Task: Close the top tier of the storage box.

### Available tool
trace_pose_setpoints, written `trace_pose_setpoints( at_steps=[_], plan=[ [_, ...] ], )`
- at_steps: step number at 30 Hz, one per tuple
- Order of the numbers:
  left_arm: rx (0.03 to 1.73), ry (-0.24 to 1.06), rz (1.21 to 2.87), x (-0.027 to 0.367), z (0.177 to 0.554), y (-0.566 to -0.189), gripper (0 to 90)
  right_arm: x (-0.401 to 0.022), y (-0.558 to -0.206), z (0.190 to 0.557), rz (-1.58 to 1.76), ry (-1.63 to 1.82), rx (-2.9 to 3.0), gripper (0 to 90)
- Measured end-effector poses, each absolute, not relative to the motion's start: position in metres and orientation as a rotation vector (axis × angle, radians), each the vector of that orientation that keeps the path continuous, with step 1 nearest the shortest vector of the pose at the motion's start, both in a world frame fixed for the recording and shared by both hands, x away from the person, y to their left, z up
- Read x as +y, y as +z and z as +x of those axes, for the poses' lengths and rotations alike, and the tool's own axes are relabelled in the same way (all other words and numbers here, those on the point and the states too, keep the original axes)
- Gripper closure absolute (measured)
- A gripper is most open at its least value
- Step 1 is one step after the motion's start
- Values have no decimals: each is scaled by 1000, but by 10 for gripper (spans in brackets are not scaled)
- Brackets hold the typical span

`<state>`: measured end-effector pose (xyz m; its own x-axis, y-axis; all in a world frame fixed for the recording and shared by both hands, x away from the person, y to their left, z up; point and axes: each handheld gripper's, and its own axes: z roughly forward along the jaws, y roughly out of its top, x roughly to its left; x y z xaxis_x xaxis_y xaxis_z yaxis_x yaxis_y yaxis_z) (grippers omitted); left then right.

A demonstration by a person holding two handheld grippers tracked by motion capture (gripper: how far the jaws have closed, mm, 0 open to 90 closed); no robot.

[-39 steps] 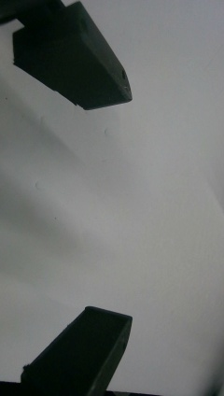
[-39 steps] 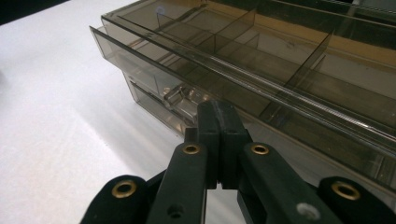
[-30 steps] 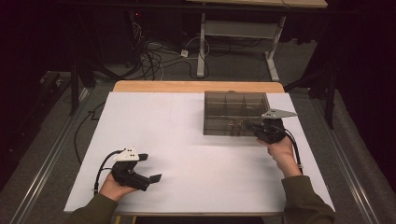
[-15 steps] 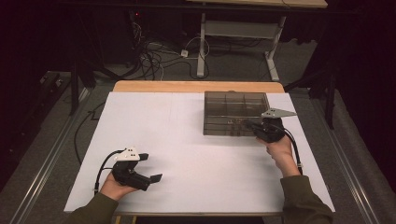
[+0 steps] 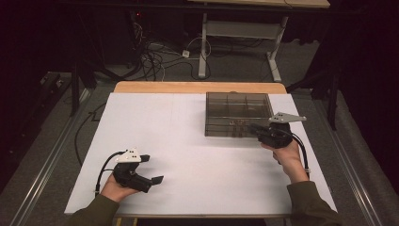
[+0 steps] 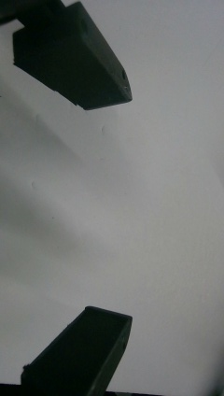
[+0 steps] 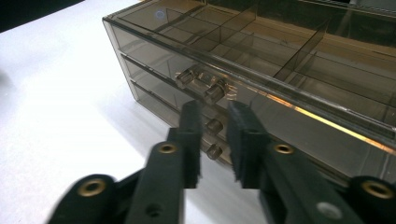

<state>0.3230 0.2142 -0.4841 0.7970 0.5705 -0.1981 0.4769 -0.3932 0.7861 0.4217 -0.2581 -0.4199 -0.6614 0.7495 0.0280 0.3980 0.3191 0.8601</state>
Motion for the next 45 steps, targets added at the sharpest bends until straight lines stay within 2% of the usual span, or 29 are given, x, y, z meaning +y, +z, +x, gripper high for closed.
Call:
trace_pose_setpoints(
  at_steps=[2, 7, 13, 16, 24, 45],
  plan=[
    [777, 129, 2057, 214, 323, -484, 0, -259, -419, 420, 1019, 1286, 2219, 729],
    [776, 129, 2056, 214, 323, -484, 0, -255, -418, 413, 1007, 1281, 2225, 557],
    [776, 128, 2056, 215, 323, -483, 0, -255, -419, 402, 1003, 1297, 2213, 445],
    [776, 128, 2056, 214, 323, -483, 0, -255, -419, 399, 1003, 1312, 2245, 343],
    [772, 128, 2056, 214, 323, -483, 0, -255, -422, 388, 992, 1338, 2242, 162],
    [764, 127, 2056, 214, 322, -483, 0, -261, -439, 343, 928, 1340, 2294, 151]
  ],
)
